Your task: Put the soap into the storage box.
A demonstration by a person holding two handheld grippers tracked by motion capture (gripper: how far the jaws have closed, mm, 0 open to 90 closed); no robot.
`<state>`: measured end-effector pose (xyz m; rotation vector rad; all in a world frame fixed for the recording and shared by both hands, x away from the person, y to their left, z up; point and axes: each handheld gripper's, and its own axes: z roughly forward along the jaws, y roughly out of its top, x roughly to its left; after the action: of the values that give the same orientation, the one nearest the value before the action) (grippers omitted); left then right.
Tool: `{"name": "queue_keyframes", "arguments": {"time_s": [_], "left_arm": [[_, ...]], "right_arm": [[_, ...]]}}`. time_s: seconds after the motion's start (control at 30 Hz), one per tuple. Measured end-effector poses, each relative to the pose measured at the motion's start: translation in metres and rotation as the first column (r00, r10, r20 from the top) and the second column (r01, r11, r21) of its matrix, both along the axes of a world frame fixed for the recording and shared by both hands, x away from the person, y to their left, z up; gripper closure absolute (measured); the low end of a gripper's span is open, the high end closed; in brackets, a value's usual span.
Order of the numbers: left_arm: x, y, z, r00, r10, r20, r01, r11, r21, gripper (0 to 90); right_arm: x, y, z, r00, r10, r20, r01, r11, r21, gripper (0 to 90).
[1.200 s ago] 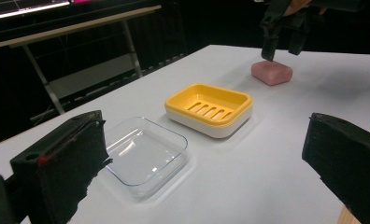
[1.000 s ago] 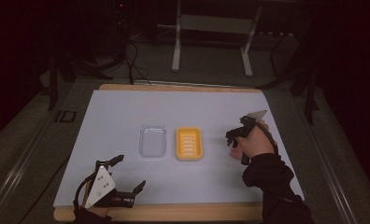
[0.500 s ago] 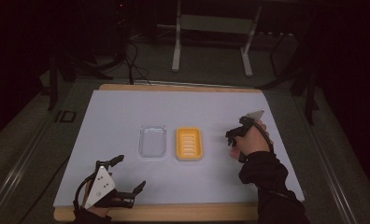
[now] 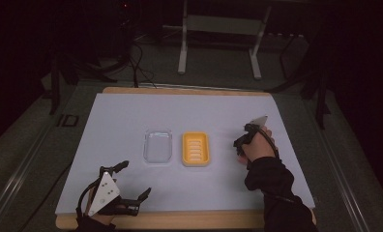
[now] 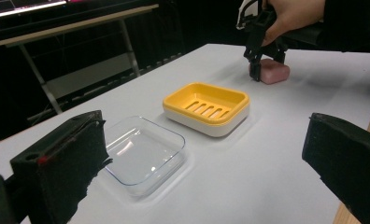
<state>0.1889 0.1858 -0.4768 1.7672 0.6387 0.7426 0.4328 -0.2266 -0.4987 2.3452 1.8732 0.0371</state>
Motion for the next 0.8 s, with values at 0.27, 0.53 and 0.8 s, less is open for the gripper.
{"name": "queue_keyframes", "arguments": {"time_s": [0.27,0.53,0.8], "left_arm": [[0.0,0.0,0.0,1.0,0.001,-0.001,-0.001,1.0,0.003,0.6],[0.0,0.0,0.0,1.0,0.003,-0.001,-0.003,1.0,0.007,0.6],[0.0,0.0,0.0,1.0,0.003,-0.001,-0.003,1.0,0.007,0.6]], "right_arm": [[-0.001,0.003,0.003,0.9993,0.038,-0.001,-0.038,0.9991,-0.016,37.6],[-0.002,0.002,0.01,0.9975,0.067,-0.024,-0.067,0.9976,-0.013,37.8],[-0.001,0.005,0.029,0.9968,0.08,0.009,-0.08,0.9968,-0.006,37.8]]}}
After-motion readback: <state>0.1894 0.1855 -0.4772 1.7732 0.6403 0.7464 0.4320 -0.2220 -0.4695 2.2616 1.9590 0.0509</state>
